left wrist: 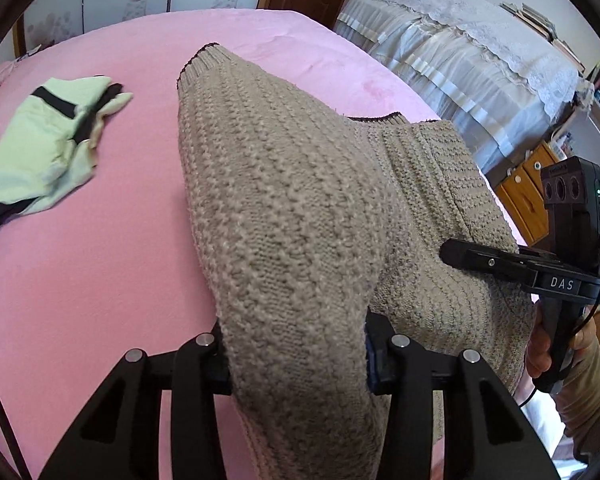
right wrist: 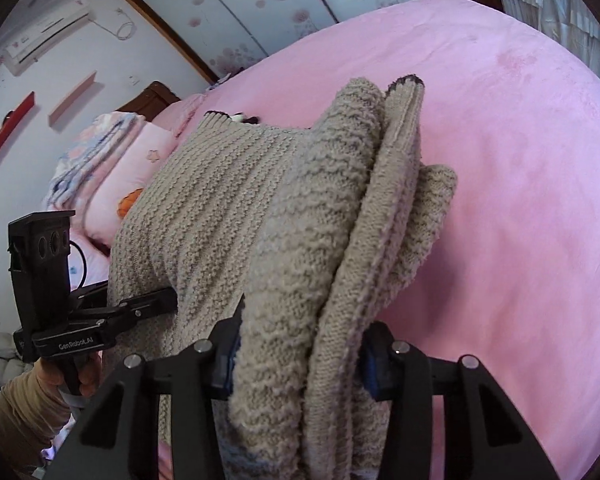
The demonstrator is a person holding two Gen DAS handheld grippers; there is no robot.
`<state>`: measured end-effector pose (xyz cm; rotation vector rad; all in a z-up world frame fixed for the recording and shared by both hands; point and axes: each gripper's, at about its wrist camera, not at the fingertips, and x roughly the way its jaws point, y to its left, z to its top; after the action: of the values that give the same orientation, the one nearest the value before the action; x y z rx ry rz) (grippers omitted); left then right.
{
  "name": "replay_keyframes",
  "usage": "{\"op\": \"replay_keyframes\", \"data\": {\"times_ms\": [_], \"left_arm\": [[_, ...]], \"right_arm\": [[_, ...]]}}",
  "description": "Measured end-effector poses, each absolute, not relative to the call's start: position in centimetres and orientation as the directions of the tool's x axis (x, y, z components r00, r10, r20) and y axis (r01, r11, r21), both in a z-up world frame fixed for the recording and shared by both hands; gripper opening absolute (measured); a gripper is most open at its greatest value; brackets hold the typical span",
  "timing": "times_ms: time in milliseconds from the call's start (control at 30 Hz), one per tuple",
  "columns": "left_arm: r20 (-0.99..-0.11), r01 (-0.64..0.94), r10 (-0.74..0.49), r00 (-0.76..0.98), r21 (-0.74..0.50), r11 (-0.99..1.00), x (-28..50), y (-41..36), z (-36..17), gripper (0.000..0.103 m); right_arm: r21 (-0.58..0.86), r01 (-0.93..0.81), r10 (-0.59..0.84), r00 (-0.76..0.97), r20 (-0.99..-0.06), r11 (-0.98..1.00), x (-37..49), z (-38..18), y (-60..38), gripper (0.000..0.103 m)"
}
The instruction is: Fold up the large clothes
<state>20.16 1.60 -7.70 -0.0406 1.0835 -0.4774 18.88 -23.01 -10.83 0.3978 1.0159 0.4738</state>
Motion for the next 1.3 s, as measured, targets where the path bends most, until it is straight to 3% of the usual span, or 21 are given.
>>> {"op": "replay_keyframes", "data": {"times_ms": [267,600,800,1033,1100,1167,1233,1300], "left_arm": [[-0.846,0.314,-0.298,0.443,-0.165,0.935,17.1,11.5,-1.1,0.043],[-0.824,0.246,-0.101,0.558,0.048,0.968,30.2,24.9,4.5,0.044],[-0.812,0.176,0.003,0.584,0.13,0.976,42.0,31.1,3.0,0.045],[-0.835,0.096,0.085,0.544,0.163,0.982,53.3,34.0,-5.0,0.049],[-0.845,0.065,0.111,0.523,0.17,0.983,55.5,34.9,-8.7,0.056],[-0.832,0.019,0.155,0.532,0.195,0.981,56.0,34.2,-11.5,0.072],[-0.78,-0.044,0.207,0.59,0.224,0.973,55.9,34.6,-13.1,0.103],[-0.756,-0.051,0.169,0.632,0.177,0.983,55.6,34.8,-13.9,0.103]], "right_arm": [[0.586,-0.278,0.647,0.402,-0.648,0.761,19.2,-6.9,-13.9,0.045],[0.556,-0.372,0.668,0.469,-0.579,0.743,33.7,-2.1,0.6,0.045],[0.546,-0.352,0.644,0.521,-0.561,0.76,45.1,-4.2,8.3,0.045],[0.481,-0.329,0.58,0.533,-0.616,0.813,55.1,-11.0,14.2,0.045],[0.439,-0.323,0.544,0.53,-0.65,0.839,56.5,-13.4,14.9,0.045],[0.353,-0.322,0.476,0.541,-0.693,0.879,57.5,-16.1,15.4,0.045],[0.347,-0.329,0.477,0.546,-0.689,0.878,57.7,-18.0,14.7,0.048],[0.35,-0.332,0.481,0.559,-0.675,0.876,57.5,-18.9,13.6,0.053]]}}
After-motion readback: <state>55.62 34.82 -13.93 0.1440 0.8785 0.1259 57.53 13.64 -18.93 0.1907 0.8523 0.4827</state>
